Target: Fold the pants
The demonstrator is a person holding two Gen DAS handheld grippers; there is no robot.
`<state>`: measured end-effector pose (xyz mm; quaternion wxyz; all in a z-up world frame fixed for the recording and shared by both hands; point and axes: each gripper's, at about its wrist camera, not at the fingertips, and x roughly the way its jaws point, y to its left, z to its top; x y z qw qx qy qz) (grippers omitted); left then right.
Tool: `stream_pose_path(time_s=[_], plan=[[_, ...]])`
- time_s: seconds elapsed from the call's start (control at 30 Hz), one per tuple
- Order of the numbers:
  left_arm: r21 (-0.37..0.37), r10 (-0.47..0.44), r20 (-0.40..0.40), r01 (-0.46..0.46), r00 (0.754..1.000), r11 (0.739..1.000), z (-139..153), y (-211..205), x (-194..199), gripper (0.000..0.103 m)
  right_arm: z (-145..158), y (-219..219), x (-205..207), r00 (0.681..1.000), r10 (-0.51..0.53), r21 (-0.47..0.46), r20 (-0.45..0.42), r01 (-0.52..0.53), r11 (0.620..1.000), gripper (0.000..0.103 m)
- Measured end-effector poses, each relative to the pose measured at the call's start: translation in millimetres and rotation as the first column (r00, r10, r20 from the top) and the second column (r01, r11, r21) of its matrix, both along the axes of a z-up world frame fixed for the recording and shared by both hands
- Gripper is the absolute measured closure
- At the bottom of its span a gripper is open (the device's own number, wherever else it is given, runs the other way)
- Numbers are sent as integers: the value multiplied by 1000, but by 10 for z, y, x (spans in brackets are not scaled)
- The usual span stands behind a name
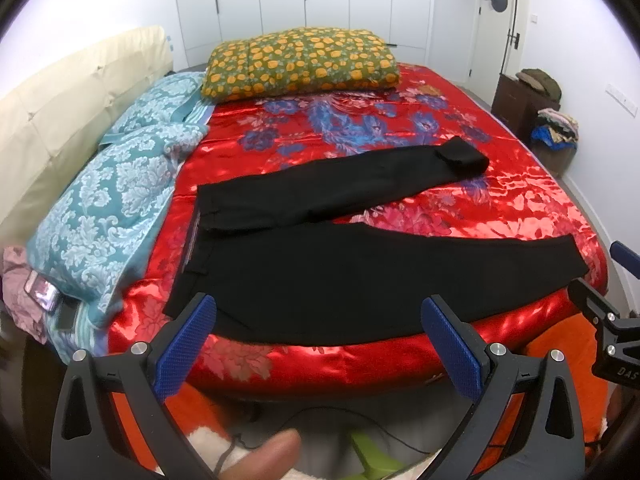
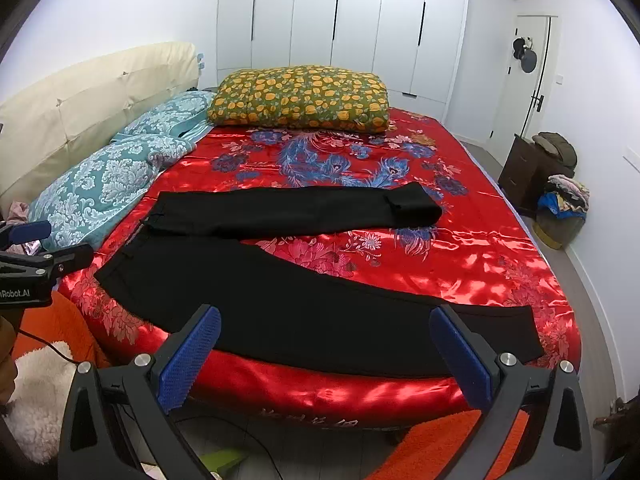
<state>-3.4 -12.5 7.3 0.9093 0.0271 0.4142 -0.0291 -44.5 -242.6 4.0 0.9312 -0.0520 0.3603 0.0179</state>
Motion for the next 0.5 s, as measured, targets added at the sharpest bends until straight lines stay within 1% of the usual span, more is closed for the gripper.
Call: stream_pose_path(time_s=[0.07, 0.1, 0.17, 0.27, 0.4, 0.5], plan=[[63, 2, 19, -4, 1000, 998, -20, -31, 7, 0, 0, 3, 2, 1000, -2, 1, 0, 2, 1000, 0], [74, 3, 10, -4, 1000, 997, -30, -31, 13, 0, 2, -1, 7, 1000, -4, 2, 0, 4, 1000, 0], [76, 5, 9, -6, 1000, 997, -34, -35, 14, 0, 3, -3, 15, 1000, -7, 3, -1, 7, 1000, 0], [45, 5, 2, -5, 1000, 999, -29, -16, 17, 0, -4, -3, 17, 1000, -8, -1, -2, 8, 1000, 0], [73, 8, -6, -7, 1000, 997, -39, -9, 20, 0, -15, 0, 19, 1000, -2, 1, -6, 2, 1000, 0], [65, 8, -2, -8, 1000, 998, -38, 3, 17, 0, -16, 5, 12, 1000, 0, -2, -5, 0, 1000, 0]])
